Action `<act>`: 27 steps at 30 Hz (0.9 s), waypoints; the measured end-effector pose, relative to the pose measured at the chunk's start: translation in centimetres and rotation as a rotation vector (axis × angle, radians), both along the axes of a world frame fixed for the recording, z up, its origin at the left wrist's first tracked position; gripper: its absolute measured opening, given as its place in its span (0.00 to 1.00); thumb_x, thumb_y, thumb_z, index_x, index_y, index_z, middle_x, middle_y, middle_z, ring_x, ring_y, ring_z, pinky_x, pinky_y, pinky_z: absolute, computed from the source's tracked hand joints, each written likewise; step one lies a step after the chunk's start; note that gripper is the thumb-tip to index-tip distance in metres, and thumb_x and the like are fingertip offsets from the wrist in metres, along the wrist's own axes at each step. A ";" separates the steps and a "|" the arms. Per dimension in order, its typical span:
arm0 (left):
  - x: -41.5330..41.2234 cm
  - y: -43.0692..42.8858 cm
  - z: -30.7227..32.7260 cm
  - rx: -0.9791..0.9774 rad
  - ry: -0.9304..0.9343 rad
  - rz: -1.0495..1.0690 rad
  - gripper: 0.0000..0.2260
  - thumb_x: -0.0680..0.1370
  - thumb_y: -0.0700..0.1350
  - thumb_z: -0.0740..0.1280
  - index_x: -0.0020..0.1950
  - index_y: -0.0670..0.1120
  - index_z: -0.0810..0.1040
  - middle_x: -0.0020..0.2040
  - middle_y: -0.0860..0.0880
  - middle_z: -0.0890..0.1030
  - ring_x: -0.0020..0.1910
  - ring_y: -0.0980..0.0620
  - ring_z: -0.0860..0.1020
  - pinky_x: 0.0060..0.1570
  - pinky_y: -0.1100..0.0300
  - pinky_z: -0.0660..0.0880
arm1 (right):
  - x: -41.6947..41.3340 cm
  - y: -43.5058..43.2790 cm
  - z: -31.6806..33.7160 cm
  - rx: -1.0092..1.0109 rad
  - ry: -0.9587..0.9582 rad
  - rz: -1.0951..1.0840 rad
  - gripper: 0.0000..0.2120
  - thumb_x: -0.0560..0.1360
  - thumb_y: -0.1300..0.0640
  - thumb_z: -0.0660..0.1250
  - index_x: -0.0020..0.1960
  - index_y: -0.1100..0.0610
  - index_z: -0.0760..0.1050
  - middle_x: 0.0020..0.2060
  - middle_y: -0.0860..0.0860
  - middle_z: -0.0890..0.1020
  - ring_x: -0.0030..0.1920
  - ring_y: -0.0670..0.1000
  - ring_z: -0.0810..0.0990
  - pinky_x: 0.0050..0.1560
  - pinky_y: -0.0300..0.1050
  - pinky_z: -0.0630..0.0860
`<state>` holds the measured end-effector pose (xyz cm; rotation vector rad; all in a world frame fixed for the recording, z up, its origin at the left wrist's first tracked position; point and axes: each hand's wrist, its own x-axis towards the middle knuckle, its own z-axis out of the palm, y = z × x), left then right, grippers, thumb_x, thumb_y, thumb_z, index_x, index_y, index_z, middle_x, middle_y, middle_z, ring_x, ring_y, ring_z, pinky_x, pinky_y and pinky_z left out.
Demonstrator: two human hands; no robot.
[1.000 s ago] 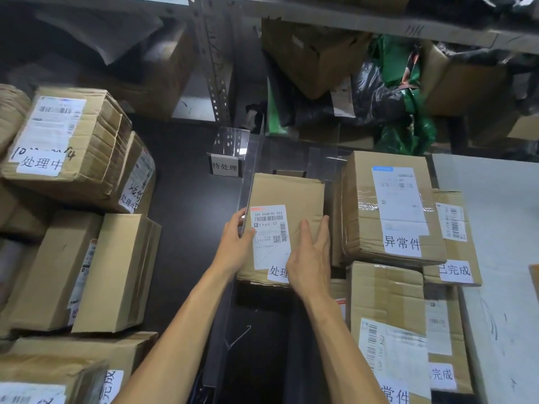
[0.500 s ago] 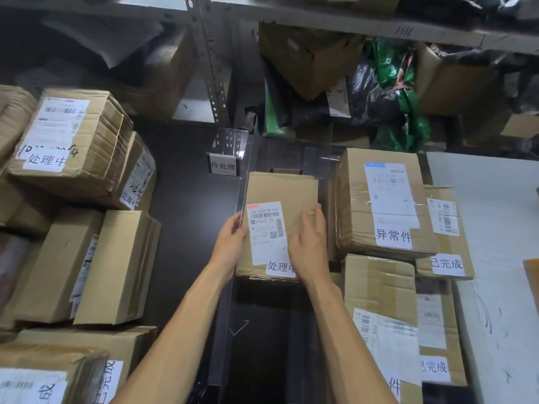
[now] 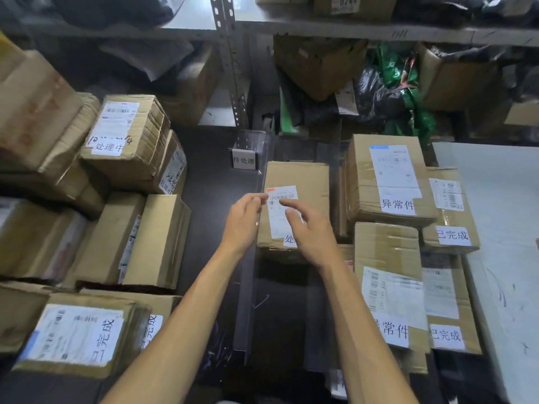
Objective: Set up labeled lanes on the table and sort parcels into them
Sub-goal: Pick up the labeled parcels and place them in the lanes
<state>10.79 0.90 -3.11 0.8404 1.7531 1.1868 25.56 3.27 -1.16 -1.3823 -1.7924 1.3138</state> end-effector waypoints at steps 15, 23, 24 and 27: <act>-16.2 -25.4 10.4 0.383 -0.048 0.121 0.17 0.80 0.51 0.55 0.55 0.48 0.82 0.53 0.46 0.85 0.52 0.50 0.83 0.55 0.51 0.77 | -17.2 -19.7 9.0 0.149 0.363 0.223 0.10 0.84 0.54 0.61 0.58 0.48 0.81 0.52 0.43 0.85 0.57 0.45 0.83 0.62 0.55 0.80; -23.0 -30.7 16.6 0.558 0.009 0.149 0.15 0.81 0.48 0.55 0.56 0.48 0.81 0.50 0.49 0.86 0.50 0.51 0.84 0.52 0.57 0.78 | -25.5 -24.8 14.4 0.204 0.437 0.346 0.12 0.85 0.58 0.61 0.59 0.54 0.83 0.52 0.46 0.87 0.56 0.46 0.84 0.59 0.48 0.81; -23.8 -30.5 17.0 0.569 0.022 0.150 0.15 0.81 0.48 0.55 0.56 0.48 0.81 0.50 0.49 0.86 0.50 0.51 0.84 0.52 0.57 0.79 | -26.3 -24.5 14.9 0.212 0.439 0.353 0.12 0.85 0.58 0.61 0.59 0.53 0.83 0.52 0.47 0.87 0.56 0.47 0.85 0.58 0.48 0.82; -26.7 -29.3 18.0 0.569 0.047 0.157 0.15 0.81 0.48 0.55 0.57 0.47 0.81 0.53 0.46 0.86 0.53 0.48 0.84 0.56 0.51 0.79 | -28.9 -22.8 16.2 0.237 0.445 0.371 0.12 0.84 0.54 0.61 0.60 0.53 0.83 0.51 0.48 0.87 0.55 0.49 0.85 0.58 0.56 0.83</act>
